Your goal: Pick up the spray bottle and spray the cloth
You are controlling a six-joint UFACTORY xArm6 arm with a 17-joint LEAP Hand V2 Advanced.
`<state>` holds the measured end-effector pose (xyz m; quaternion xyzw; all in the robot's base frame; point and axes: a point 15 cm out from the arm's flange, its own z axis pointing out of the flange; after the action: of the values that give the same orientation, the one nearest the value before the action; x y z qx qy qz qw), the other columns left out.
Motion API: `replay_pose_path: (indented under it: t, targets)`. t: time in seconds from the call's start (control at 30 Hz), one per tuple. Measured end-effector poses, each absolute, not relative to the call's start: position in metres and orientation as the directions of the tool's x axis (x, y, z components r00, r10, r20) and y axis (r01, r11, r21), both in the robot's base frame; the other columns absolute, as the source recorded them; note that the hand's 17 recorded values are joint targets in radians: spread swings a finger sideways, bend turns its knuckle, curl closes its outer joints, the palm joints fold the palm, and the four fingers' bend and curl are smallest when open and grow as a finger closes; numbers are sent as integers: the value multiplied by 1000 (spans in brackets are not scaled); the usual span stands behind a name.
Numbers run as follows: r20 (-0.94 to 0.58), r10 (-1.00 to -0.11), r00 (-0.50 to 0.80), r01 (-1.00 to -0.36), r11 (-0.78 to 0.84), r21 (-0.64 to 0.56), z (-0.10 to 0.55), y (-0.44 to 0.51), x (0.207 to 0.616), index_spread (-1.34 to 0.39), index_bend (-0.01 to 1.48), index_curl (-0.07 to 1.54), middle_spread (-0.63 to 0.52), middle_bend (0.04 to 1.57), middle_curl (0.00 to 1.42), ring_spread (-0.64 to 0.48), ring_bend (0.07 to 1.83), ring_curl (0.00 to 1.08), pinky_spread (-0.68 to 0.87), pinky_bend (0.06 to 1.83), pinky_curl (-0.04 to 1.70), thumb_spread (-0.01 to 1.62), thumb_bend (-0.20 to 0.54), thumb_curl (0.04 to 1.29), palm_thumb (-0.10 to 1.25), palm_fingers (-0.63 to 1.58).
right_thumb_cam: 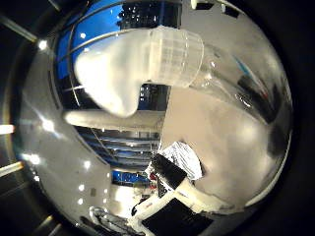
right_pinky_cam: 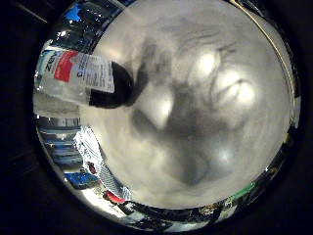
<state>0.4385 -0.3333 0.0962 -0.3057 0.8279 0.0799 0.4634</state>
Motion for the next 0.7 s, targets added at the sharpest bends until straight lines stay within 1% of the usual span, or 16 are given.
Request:
replay_pose_path:
  t: [0.1,0.17,0.23,0.27,0.3,0.33,0.37,0.4,0.43,0.47,0.53,0.57,0.63,0.67,0.7]
  targets:
    - [-820,-421,-388,-582,802,-136,96,-333,451,-153,150,260,111,256,362,176,387,270,380,419,306,1003,-25,293,507,117]
    - [-821,-422,-385,-590,796,-133,93,-330,459,-148,152,262,95,273,367,170,419,276,372,414,302,1003,-23,295,520,183]
    - [-822,-421,-383,-595,794,-129,92,-329,466,-148,154,263,68,315,379,132,481,287,353,431,301,1003,-20,300,548,321]
    - [-823,-421,-383,-596,793,-128,91,-329,468,-157,152,254,47,347,384,107,543,289,326,424,285,1001,-18,303,559,434]
    - [-823,-420,-383,-596,793,-128,90,-331,471,-195,173,260,-1,463,423,36,670,317,239,436,272,1004,-15,308,592,683]
    - [-823,-418,-383,-594,794,-127,90,-333,474,-231,186,271,-39,524,449,-19,774,353,141,496,277,1004,-11,313,621,888]
    - [-824,-419,-382,-593,795,-129,90,-334,475,-260,207,285,-61,596,480,-52,809,368,41,591,304,1005,-10,317,643,1108]
    - [-824,-419,-381,-590,797,-132,90,-337,476,-285,226,309,-77,623,499,-82,833,389,-38,640,323,1004,-12,320,665,1138]
    - [-826,-416,-380,-586,799,-133,90,-339,478,-298,302,347,-85,679,522,-98,858,408,-95,702,353,1007,1,326,699,1341]
    - [-827,-414,-380,-585,800,-131,89,-339,477,-317,391,390,-97,715,540,-122,899,430,-185,783,385,1010,-5,332,734,1318]
    - [-833,-406,-377,-575,807,-133,92,-340,480,-317,582,489,-101,874,585,-136,1005,468,-294,890,438,1018,-7,342,799,1386]
    - [-838,-396,-374,-566,814,-131,93,-341,480,-312,633,516,-98,904,591,-137,1039,478,-313,924,453,1021,-8,345,819,1378]
    - [-850,-381,-363,-549,825,-135,97,-345,480,-276,806,579,-95,973,607,-139,1100,497,-310,988,490,1033,-9,350,856,1425]
    - [-854,-377,-359,-547,826,-135,99,-346,479,-266,857,599,-93,1004,617,-142,1132,508,-300,1030,511,1036,-8,354,868,1448]
    - [-858,-375,-352,-548,826,-136,102,-346,479,-250,920,624,-95,1056,628,-144,1178,520,-290,1074,536,1039,-13,357,880,1401]
